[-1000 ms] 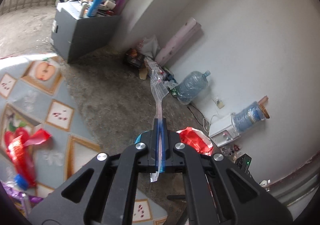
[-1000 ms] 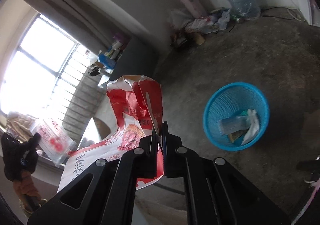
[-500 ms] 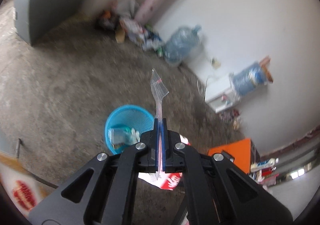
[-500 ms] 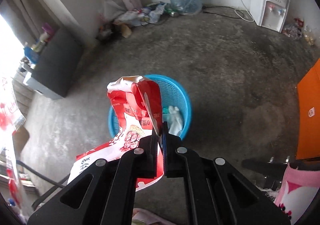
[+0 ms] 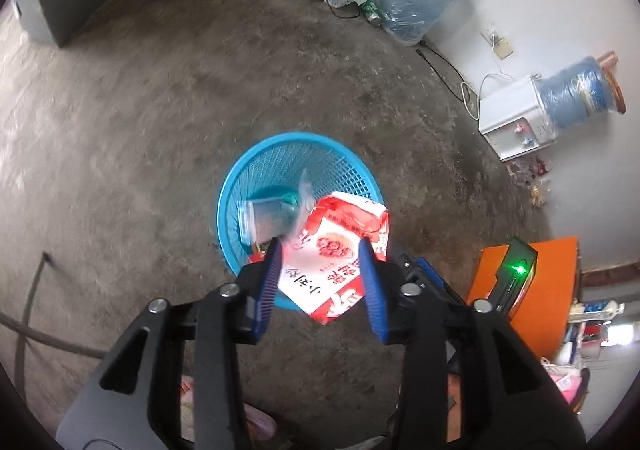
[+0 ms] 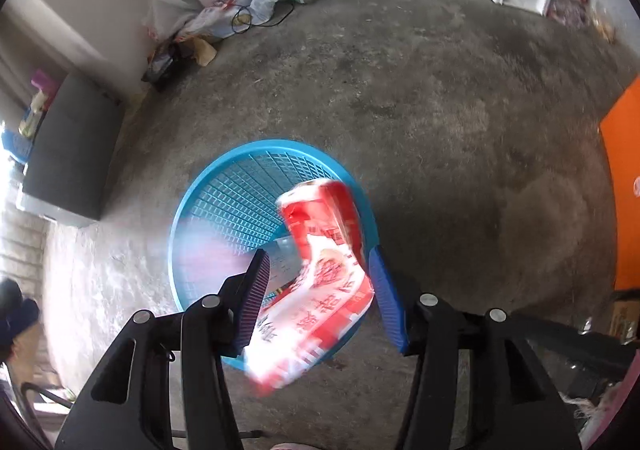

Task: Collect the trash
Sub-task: 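Open both tools over the blue wastebasket to drop the bag and strip, then move both tools back to the table toward the purple bag and red mesh bag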

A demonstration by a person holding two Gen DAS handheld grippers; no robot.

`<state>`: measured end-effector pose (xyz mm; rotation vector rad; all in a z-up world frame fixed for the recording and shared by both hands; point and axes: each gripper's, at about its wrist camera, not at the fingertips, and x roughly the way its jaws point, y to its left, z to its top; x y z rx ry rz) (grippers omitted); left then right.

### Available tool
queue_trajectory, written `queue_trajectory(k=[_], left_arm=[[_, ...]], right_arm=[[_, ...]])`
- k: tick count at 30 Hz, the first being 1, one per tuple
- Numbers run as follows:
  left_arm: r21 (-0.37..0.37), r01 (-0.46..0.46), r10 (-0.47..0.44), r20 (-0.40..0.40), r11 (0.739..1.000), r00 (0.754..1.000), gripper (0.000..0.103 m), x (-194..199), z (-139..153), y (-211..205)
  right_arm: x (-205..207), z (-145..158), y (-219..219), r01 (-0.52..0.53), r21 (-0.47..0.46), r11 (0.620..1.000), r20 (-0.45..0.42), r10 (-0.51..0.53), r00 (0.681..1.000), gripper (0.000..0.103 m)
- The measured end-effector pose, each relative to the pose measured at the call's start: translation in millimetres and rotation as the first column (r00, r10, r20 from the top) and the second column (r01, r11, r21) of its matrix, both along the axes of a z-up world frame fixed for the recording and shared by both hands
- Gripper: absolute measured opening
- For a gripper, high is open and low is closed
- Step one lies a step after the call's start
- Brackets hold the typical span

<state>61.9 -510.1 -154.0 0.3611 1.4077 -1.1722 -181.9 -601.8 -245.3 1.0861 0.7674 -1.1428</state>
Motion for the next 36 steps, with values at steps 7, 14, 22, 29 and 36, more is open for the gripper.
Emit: queue_trajectory(k=[7,14,22,29,36], left_arm=[[-0.040,0.002,0.001,0.075,0.999,0.997,0.049,12.5,28.5,22.6],[-0.119,0.001,0.011,0.100,0.993,0.995,0.053,16.4,88.4,67.8],[-0.231,-0.093,0.156,0.269,0.968,0.950,0.062,27.6,177.7,193.4],[-0.319,-0.360,0.451,0.281,0.877,0.847,0.065,49.6,217.9,377.7],[-0.373,-0.596,0.701,0.315,0.711,0.640,0.066,50.8,225.5,543.7]], right_arm=[[-15.4,5.9,8.2,0.025,-0.023,0.999,0.049,-0.024,0.999,0.053],[-7.5,43.8,22.9,-0.019,-0.073,0.997,0.117,0.028,0.993,0.058],[28.1,123.9,66.2,-0.162,-0.197,0.967,0.183,0.199,0.963,0.074],[91.9,175.5,134.5,-0.450,-0.209,0.868,0.226,0.490,0.842,0.076],[151.5,220.0,230.1,-0.719,-0.266,0.642,0.306,0.764,0.568,0.076]])
